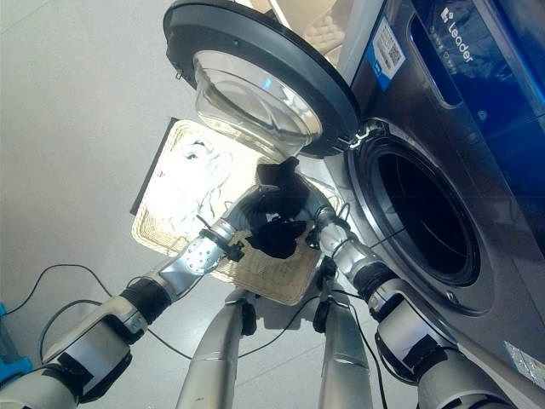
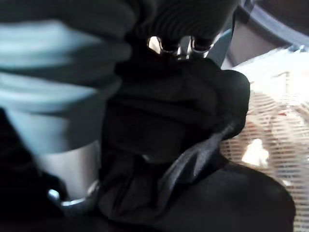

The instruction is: Put the clothes into the washing machine.

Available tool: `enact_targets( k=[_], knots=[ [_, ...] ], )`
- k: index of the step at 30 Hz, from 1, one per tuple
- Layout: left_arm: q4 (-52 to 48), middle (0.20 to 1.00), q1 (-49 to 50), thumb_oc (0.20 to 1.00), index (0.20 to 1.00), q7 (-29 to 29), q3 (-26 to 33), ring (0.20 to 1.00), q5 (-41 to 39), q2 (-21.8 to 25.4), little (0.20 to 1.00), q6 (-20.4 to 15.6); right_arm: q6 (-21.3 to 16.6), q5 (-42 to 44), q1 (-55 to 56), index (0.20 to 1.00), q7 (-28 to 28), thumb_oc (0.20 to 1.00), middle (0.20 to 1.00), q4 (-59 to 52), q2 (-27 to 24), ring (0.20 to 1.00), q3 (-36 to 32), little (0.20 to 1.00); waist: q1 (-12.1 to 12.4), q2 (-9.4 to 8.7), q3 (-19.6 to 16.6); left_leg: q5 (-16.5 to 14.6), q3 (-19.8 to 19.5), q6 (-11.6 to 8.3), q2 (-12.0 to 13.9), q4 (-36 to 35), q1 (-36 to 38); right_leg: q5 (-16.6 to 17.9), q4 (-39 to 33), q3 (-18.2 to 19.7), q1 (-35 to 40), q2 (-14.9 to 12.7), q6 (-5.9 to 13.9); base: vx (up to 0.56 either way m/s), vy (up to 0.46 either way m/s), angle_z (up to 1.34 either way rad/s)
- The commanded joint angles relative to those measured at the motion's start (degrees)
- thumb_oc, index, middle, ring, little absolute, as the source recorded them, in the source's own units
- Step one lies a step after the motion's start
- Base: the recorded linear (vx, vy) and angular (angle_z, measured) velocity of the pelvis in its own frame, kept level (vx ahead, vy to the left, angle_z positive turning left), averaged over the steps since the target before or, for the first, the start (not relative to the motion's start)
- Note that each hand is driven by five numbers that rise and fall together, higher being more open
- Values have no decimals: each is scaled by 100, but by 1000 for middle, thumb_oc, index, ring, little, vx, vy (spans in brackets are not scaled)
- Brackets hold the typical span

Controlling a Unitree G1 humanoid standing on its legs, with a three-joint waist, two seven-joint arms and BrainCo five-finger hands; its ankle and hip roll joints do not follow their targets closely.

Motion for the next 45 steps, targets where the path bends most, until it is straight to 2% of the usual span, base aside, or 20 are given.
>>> enact_targets(
  k=[1,4,6,7,8,13,15,17,23,30,31,32,38,39,45],
  knots=[
    [-848,200,-2,200,200,-266,141,200,-527,-374,200,-603,-581,501,-122,1000,561,1000,1000,-431,-99,1000,47,1000,153,337,-137,8,-144,-399,-232,-231,73,-584,733,-107,13,-33,667,0,0,0],
    [-930,200,-14,200,200,-346,168,200,-648,-446,200,-594,-730,1099,-112,1000,1057,1000,1000,-439,-43,1000,86,1000,162,333,-137,34,-152,-392,-247,-237,63,-563,734,-124,6,-42,657,1,-7,2],
    [-930,200,-14,200,200,-346,168,200,-648,-446,200,-594,-730,1099,-112,1000,1057,1000,1000,-439,-43,1000,86,1000,162,333,-137,34,-152,-392,-247,-237,63,-563,734,-124,6,-42,657,1,-5,2],
    [-940,200,-41,200,200,-472,225,200,-827,-483,200,-619,-753,1748,-95,1000,1676,1000,1000,-466,12,1000,56,1000,168,320,-137,33,-165,-390,-263,-216,46,-571,762,-122,-10,-41,649,8,-13,5],
    [-956,200,-42,200,200,-475,227,200,-854,-493,200,-594,-746,1899,-72,1000,1887,1000,1000,-477,29,1000,63,1000,168,310,-137,19,-160,-393,-263,-206,62,-589,773,-124,7,-42,648,8,-13,5],
    [-950,200,-73,200,200,-483,246,200,-858,-493,200,-580,-718,2004,-84,1000,2011,1000,1000,-488,43,1000,64,1000,167,306,-137,42,-160,-393,-261,-214,44,-571,768,-131,-9,-39,644,-2,-1,3],
    [-874,200,-164,200,200,-548,282,200,-924,-521,200,-600,-632,2491,3,1000,2724,1000,1000,-460,153,1000,138,1000,145,264,-137,70,-166,-401,-263,-240,67,-558,722,-128,21,-16,626,0,0,0],
    [-881,200,-167,200,200,-656,291,200,-1059,-529,200,-647,-567,2671,67,1000,2975,1000,1000,-444,180,1000,168,1000,134,251,-137,57,-163,-405,-262,-237,95,-578,725,-119,46,-8,620,0,0,0],
    [-982,200,-151,200,200,-1236,395,200,-1821,-651,200,-941,-363,3254,225,1000,3222,1000,1000,-168,377,1000,70,1000,124,260,-137,99,-176,-415,-263,-285,71,-560,664,-133,38,14,581,0,0,0],
    [-1216,200,-48,200,200,-1238,371,200,-1909,-723,200,-870,-459,3620,400,1000,3211,1000,1000,-402,492,1000,12,1000,109,258,-137,97,-171,-411,-266,-303,53,-578,679,-136,14,38,567,0,0,0],
    [-1218,200,-63,200,200,-1238,374,200,-1910,-722,200,-862,-483,3695,381,896,3212,896,896,-416,492,896,1,896,108,260,-137,113,-172,-408,-266,-311,34,-562,669,-139,-3,42,564,0,0,0],
    [-1233,200,-49,200,200,-1233,375,200,-1911,-726,200,-819,-536,3954,412,200,3207,200,200,-512,524,200,-71,200,98,252,-137,97,-162,-412,-266,-311,54,-581,673,-132,13,53,564,0,0,0],
    [-1238,200,-41,200,200,-1242,375,200,-1920,-726,200,-800,-560,4147,422,200,3227,200,200,-558,536,200,-116,200,93,250,-137,96,-160,-416,-266,-309,55,-583,673,-130,16,58,563,0,0,0],
    [-1259,200,18,200,200,-1304,405,200,-1908,-716,200,-786,-656,4497,484,200,3268,200,200,-686,562,200,-263,200,82,244,-137,95,-168,-426,-267,-307,64,-597,663,-133,41,72,562,0,0,0],
    [-1257,200,94,200,200,-1286,386,200,-1852,-746,200,-820,-729,4514,572,200,3216,200,200,-675,592,200,-355,200,56,223,-137,118,-133,-425,-213,-364,120,-581,624,-139,75,81,563,0,0,0]
  ],
)
